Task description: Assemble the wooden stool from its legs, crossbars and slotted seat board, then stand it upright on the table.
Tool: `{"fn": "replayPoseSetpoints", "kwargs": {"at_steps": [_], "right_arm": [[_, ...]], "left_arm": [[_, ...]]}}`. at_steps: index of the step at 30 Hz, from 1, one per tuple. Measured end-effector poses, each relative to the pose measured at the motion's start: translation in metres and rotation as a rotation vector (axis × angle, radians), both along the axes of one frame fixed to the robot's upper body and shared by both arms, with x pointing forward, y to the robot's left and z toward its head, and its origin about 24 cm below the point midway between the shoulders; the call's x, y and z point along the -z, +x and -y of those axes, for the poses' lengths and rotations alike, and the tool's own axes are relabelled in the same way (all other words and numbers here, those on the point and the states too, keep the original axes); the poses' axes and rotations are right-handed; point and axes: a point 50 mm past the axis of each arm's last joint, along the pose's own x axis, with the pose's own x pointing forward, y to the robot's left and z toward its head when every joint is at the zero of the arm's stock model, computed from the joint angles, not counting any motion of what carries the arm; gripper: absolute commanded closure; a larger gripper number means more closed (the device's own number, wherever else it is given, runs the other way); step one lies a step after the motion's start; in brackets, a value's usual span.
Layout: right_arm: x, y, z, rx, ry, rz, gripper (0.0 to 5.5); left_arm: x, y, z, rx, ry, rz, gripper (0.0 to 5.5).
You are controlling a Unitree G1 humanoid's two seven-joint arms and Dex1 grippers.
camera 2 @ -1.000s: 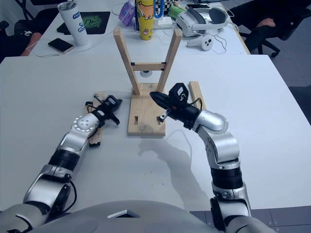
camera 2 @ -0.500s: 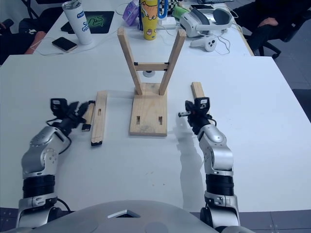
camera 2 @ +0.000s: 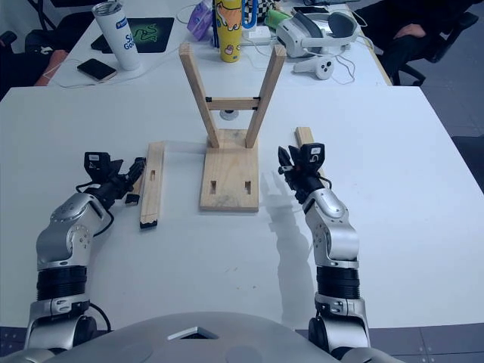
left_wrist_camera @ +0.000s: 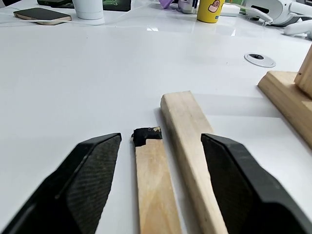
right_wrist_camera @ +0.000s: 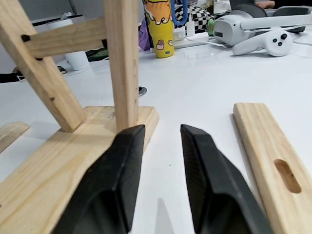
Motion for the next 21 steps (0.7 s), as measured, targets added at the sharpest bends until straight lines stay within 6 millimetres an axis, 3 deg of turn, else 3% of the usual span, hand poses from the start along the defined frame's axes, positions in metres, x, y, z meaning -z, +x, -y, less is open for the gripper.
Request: {"fn": "replayPoseSetpoints", "kwargs": {"at_steps": [11,21], "right_arm": [[0.011,0.001,0.012,0.095,0.115,-0.046,4.16],[0.019,-0.004,0.005,0.108,0.170,-0.096,4.16]], "left_arm": [[0.006,-0.003,-0.001,-0.021,0.062,-0.071,2.46],[0.014,-0.008,0.001,-0.039,0.071,-0.140,2.46]]}}
